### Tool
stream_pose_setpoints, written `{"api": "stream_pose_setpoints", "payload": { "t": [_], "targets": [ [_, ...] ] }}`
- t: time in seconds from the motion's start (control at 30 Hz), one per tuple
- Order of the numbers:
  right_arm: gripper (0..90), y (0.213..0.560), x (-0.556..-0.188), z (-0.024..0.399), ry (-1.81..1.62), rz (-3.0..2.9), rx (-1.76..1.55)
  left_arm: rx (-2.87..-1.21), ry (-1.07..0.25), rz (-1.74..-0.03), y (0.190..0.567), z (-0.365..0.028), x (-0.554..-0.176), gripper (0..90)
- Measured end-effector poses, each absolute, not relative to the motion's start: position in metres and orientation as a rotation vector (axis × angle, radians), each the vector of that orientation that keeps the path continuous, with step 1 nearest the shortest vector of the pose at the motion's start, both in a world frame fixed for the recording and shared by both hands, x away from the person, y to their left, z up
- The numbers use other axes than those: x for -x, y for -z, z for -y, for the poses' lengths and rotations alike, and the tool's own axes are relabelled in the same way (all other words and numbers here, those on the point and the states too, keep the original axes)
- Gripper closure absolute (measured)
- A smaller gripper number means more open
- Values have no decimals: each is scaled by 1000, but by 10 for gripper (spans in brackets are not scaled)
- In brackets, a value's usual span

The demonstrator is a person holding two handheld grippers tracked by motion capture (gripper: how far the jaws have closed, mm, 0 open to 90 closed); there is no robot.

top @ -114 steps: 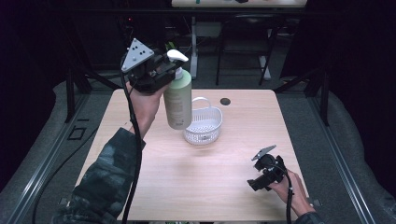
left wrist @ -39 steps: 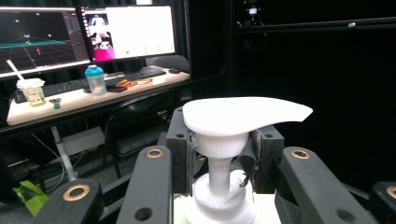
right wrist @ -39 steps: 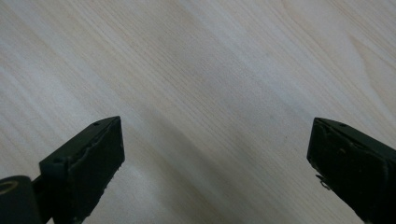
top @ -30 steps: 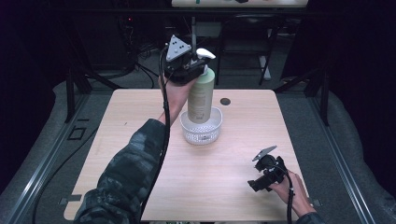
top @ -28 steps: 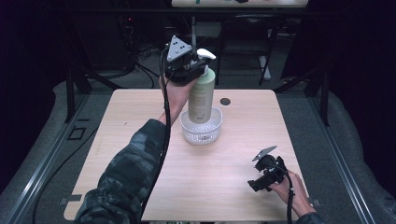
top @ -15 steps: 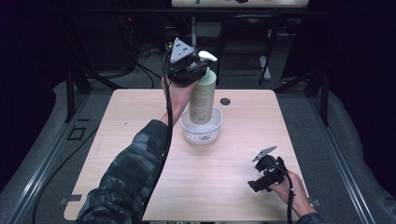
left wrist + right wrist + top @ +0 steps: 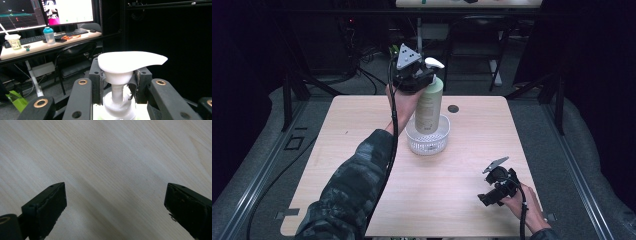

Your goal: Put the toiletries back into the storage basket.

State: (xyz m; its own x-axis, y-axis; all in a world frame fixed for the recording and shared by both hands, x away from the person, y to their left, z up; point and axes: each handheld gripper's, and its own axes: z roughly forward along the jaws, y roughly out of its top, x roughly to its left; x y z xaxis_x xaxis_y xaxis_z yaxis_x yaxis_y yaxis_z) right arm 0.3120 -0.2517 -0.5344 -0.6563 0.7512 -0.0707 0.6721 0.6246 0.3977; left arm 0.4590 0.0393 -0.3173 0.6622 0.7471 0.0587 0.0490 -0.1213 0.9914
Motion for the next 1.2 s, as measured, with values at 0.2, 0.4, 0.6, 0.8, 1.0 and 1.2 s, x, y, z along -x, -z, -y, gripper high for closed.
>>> {"api": "stream_pose_setpoints", "payload": {
  "t": [0.2,0.4,0.6,0.8,1.0,1.2],
  "targets": [
    [38,535,-312,252,-503,-2621,-1163,-1610,-682,-676,322,-38,-461,668],
    [39,535,-311,251,-499,-2621,-1171,-1617,-679,-687,327,-38,-463,669],
    [39,534,-310,252,-499,-2618,-1170,-1625,-681,-691,333,-37,-464,669],
    [40,534,-310,253,-499,-2619,-1167,-1623,-672,-700,339,-37,-466,668],
    [41,535,-310,253,-504,-2620,-1167,-1634,-673,-710,345,-37,-469,669],
    [41,535,-310,252,-505,-2622,-1172,-1645,-669,-714,351,-38,-471,669]
  ]
}}
